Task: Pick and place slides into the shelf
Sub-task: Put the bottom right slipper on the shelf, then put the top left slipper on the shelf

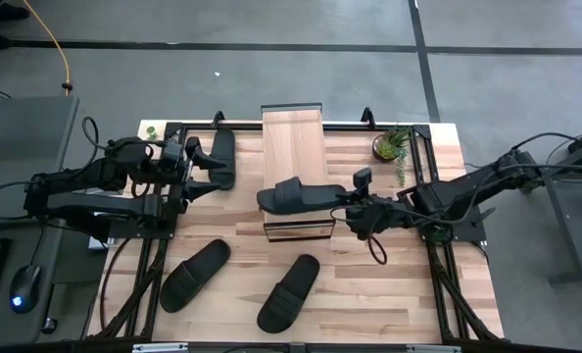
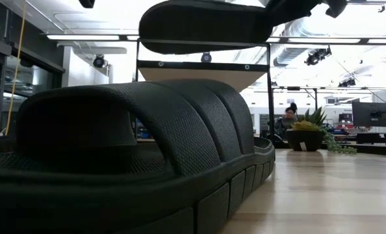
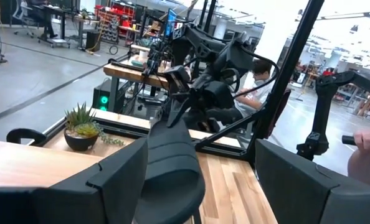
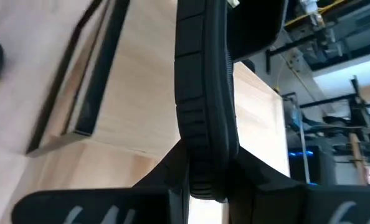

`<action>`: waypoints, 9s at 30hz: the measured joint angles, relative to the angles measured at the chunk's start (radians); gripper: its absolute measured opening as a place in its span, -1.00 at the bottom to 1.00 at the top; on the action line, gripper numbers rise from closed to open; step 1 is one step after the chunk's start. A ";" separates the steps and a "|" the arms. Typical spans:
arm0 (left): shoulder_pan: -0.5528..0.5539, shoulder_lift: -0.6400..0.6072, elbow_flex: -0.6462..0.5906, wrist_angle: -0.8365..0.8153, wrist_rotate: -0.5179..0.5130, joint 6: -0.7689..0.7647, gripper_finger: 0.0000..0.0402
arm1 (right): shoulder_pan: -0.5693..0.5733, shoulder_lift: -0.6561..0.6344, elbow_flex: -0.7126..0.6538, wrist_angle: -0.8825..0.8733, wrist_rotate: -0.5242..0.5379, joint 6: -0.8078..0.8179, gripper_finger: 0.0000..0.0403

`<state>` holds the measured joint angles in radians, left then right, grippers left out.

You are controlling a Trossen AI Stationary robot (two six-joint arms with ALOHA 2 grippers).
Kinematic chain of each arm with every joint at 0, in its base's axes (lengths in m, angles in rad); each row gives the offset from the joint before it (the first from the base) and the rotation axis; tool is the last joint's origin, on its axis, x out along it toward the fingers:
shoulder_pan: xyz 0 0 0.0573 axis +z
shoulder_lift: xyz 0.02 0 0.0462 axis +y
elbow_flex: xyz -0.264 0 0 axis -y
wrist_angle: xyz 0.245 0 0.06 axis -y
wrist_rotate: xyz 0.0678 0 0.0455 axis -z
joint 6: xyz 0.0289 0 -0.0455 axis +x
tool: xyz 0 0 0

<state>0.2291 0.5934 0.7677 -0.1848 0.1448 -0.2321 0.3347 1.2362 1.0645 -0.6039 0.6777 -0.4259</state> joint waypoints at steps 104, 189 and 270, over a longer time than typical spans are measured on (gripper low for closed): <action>0.000 0.000 0.000 -0.066 -0.027 0.018 0.38 | 0.091 0.093 -0.394 0.631 0.204 -0.229 -0.72; 0.000 0.015 0.000 -0.340 -0.352 0.047 0.38 | 0.244 0.093 -0.391 0.599 -0.172 0.607 0.03; 0.920 0.397 -0.039 -0.388 0.068 0.382 0.38 | 0.261 0.340 -0.280 1.003 -0.317 0.373 0.02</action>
<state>1.1491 0.9901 0.7292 -0.5726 0.2123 0.1501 0.5961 1.5757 0.7845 0.3992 0.3612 -0.0528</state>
